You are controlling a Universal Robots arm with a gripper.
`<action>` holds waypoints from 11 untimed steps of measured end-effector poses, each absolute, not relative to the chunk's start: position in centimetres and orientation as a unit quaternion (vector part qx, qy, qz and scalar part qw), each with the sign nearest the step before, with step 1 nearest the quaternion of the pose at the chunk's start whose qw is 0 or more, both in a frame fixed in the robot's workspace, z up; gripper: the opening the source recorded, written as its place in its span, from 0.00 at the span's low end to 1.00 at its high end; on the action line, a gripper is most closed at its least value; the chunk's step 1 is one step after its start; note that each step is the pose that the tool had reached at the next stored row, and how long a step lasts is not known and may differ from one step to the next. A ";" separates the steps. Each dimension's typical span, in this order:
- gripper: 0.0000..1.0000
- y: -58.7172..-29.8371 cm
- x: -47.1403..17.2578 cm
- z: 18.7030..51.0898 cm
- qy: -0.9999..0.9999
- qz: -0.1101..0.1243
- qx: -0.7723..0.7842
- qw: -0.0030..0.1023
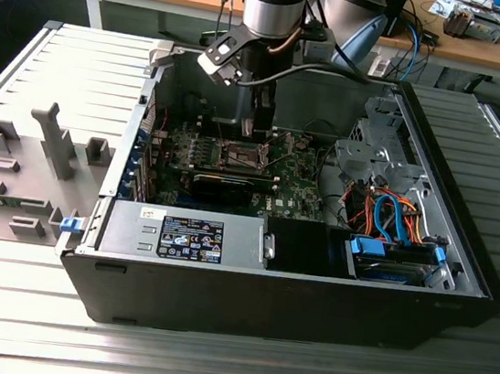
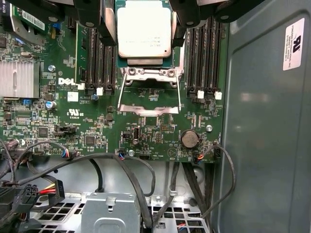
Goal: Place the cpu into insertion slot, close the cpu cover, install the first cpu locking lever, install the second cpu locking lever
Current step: 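Place the cpu into insertion slot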
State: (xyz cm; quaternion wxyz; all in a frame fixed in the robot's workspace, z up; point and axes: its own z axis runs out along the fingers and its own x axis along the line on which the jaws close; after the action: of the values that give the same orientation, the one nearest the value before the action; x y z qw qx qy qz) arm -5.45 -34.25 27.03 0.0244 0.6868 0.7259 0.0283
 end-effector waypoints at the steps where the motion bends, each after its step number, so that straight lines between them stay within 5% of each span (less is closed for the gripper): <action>1: 0.54 -34.2 -5.5 27.0 0.726 0.028 0.687 0.024; 11: 0.54 -34.2 -5.5 26.8 0.726 0.028 0.687 0.024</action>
State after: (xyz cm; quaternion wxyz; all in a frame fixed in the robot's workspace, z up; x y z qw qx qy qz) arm -5.48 -34.19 26.78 0.0244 0.6868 0.7259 0.0283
